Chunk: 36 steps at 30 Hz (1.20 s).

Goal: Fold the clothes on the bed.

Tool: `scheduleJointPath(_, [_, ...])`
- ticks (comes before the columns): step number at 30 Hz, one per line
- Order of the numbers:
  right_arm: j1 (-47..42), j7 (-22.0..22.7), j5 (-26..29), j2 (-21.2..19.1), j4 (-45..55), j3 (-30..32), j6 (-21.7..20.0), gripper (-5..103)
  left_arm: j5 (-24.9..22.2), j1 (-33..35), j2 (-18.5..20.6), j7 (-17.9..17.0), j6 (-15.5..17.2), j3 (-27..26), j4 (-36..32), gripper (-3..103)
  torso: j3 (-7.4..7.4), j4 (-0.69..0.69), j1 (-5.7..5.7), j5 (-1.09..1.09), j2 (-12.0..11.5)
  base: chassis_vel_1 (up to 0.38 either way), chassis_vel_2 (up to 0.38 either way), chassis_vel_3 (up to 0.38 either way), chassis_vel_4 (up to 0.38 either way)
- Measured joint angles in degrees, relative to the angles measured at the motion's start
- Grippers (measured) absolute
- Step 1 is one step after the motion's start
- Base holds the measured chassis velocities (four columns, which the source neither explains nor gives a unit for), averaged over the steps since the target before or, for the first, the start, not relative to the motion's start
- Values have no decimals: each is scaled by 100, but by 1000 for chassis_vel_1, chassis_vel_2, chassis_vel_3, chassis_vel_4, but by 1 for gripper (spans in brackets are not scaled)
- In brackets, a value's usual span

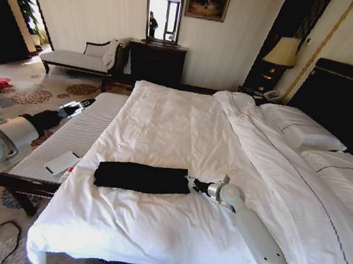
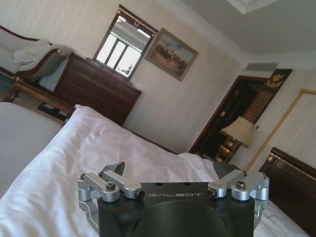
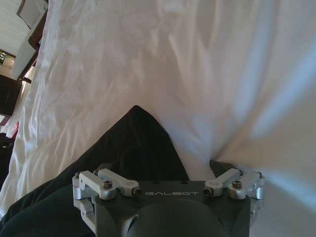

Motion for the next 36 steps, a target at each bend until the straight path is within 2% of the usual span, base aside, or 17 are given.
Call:
scheduleJointPath(1, [0, 0, 0, 0, 0, 0, 0, 101, 0, 0, 0, 0, 0, 0, 0, 100, 0, 0, 0, 0, 0, 0, 0, 0, 0])
scheduleJointPath(4, [9, -56, -16, 98, 0, -89, 82, 87, 144, -70, -36, -48, 0, 189, 115, 100, 1, -1, 1, 0, 0, 0, 0, 0, 0])
scheduleJointPath(5, [9, -56, -16, 98, 0, -89, 82, 87, 144, -70, -36, -48, 0, 189, 115, 100, 1, -1, 1, 0, 0, 0, 0, 0, 0])
scheduleJointPath(7, [24, -56, 4, 141, 0, -113, 90, 77, 185, -99, -35, -52, 0, 244, 161, 100, 0, 2, 0, 1, 0, 0, 0, 0, 0])
scheduleJointPath(9, [24, -57, 11, 147, 1, -122, 92, 77, 206, -112, -28, -53, 0, 262, 190, 100, 1, 1, 0, 1, 0, 0, 0, 0, 0])
scheduleJointPath(14, [24, -83, 22, 156, 25, -155, 165, 49, 324, -168, -12, -56, 0, 339, 335, 100, 1, 1, 0, 1, 0, 0, 0, 0, 0])
scheduleJointPath(16, [24, -88, 25, 161, 35, -161, 190, 49, 357, -175, -15, -56, -1, 355, 358, 100, 1, 1, 1, 1, 0, 0, 0, 0, 0])
scheduleJointPath(20, [-8, -159, 34, 174, 118, -195, 364, 28, 491, -203, -30, -47, -6, 414, 461, 100, 1, 1, 1, 0, 0, 0, 0, 0, 0])
scheduleJointPath(22, [-19, -169, 34, 170, 154, -199, 406, 28, 513, -208, -30, -44, -9, 421, 480, 100, 1, 1, 0, 1, 0, 0, 0, 0, 0])
scheduleJointPath(25, [-64, -182, 46, 141, 265, -181, 534, 12, 551, -225, -27, -29, -15, 429, 522, 100, 1, 1, 0, 1, 0, 0, 0, 0, 0])
scheduleJointPath(27, [-77, -182, 56, 130, 292, -169, 562, 12, 553, -228, -23, -27, -16, 430, 528, 100, 1, 2, 0, 1, 0, 0, 0, 0, 0])
scheduleJointPath(29, [-177, -183, 113, 52, 452, -68, 665, 6, 559, -252, -10, -19, -20, 431, 564, 100, 1, 2, 1, 1, 0, 0, 0, 0, 0])
scheduleJointPath(33, [-311, -181, 175, -49, 613, 104, 761, 6, 565, -267, 1, -10, -23, 431, 592, 100, 1, 2, 1, 2, 0, 0, 0, 0, 0])
scheduleJointPath(36, [-499, -118, 384, -277, 804, 529, 844, 6, 581, -296, 14, 7, -25, 442, 644, 100, 0, 1, 0, 1, 0, 0, 0, 0, 0])
